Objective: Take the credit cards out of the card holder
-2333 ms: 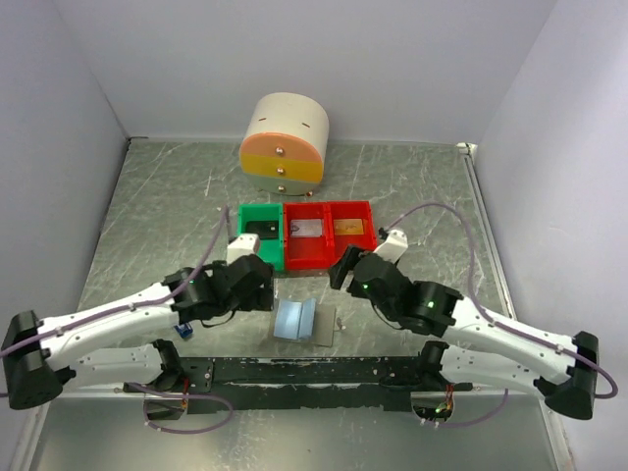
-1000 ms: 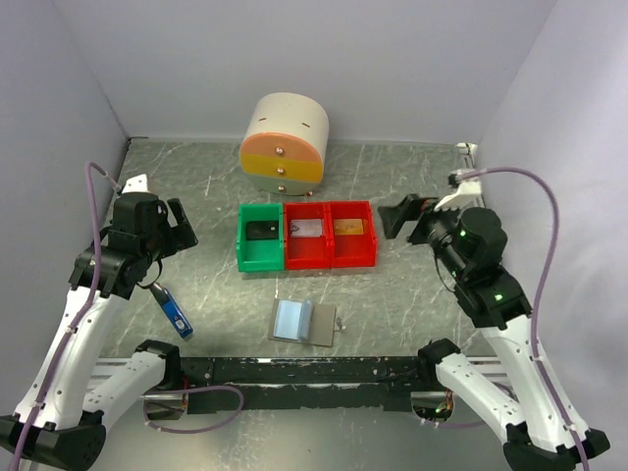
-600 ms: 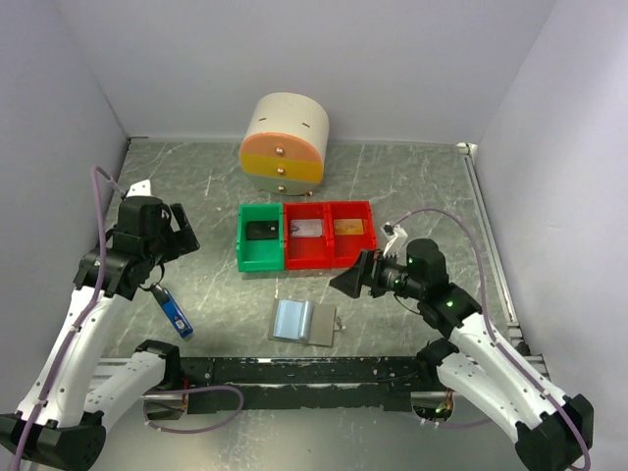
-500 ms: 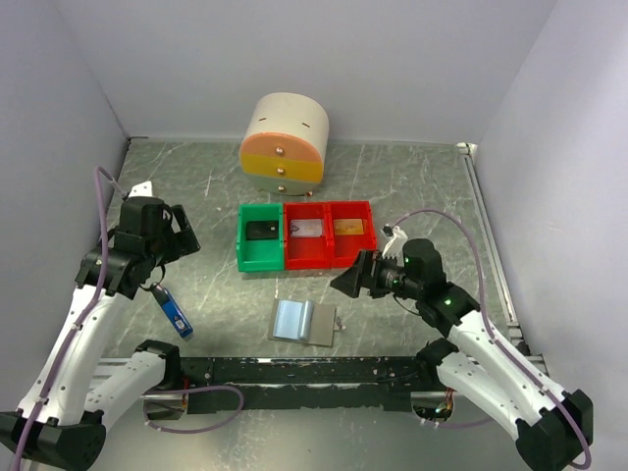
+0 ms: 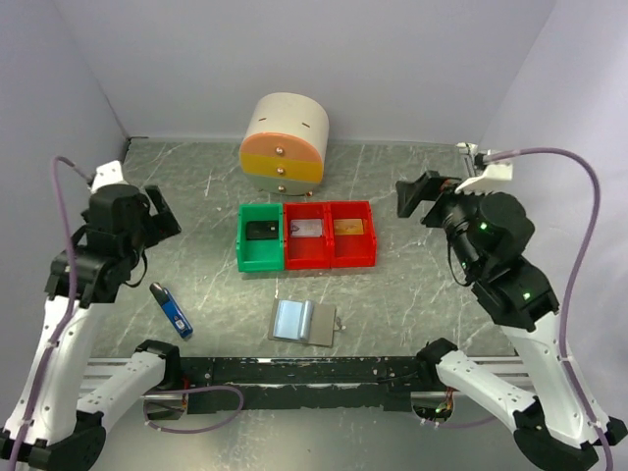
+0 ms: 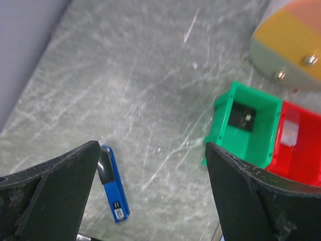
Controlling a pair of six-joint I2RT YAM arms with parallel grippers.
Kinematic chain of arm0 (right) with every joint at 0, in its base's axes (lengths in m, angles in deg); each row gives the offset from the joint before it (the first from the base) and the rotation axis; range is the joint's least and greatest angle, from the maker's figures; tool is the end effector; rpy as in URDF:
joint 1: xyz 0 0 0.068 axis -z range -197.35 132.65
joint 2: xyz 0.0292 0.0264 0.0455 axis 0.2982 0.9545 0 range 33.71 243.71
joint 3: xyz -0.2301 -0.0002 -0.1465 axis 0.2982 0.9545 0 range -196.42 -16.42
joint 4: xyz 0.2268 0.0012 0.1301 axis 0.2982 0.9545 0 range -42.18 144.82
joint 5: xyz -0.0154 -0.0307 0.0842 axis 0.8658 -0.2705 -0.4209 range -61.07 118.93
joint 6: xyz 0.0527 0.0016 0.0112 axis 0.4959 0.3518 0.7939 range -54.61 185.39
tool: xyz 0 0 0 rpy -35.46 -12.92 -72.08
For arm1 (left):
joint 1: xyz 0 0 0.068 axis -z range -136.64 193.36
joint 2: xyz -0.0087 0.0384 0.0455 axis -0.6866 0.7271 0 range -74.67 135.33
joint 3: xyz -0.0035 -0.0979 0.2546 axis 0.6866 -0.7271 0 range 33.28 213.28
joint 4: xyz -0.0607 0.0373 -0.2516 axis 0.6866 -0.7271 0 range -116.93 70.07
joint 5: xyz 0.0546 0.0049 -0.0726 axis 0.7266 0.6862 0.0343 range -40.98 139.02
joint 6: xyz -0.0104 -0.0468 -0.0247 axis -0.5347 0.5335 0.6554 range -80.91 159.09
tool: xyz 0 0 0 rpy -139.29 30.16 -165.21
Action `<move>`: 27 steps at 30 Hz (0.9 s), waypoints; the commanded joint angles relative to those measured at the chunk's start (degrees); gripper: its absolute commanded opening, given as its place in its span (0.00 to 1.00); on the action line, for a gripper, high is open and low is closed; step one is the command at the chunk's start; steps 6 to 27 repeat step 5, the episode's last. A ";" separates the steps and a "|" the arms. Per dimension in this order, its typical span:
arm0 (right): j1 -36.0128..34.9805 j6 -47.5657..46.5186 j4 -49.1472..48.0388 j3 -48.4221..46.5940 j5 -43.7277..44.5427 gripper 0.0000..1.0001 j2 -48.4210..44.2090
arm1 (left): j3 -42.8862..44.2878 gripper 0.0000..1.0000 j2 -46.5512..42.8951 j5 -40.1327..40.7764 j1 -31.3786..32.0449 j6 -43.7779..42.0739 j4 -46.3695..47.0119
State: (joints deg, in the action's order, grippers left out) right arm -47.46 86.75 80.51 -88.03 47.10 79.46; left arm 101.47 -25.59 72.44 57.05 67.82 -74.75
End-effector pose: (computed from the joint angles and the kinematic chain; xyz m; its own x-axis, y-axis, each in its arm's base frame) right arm 0.1243 0.0593 0.4506 -0.1719 0.3003 -0.9382 -0.1570 0.9319 0.3271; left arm 0.1449 -0.0208 0.3876 -0.4512 -0.3441 -0.8234 -0.3572 0.9152 -0.1867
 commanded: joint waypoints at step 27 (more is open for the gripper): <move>-0.13 -8.33 0.79 -0.87 7.81 1.00 1.74 | 10.55 0.99 -1.82 7.76 -0.25 -3.70 -1.80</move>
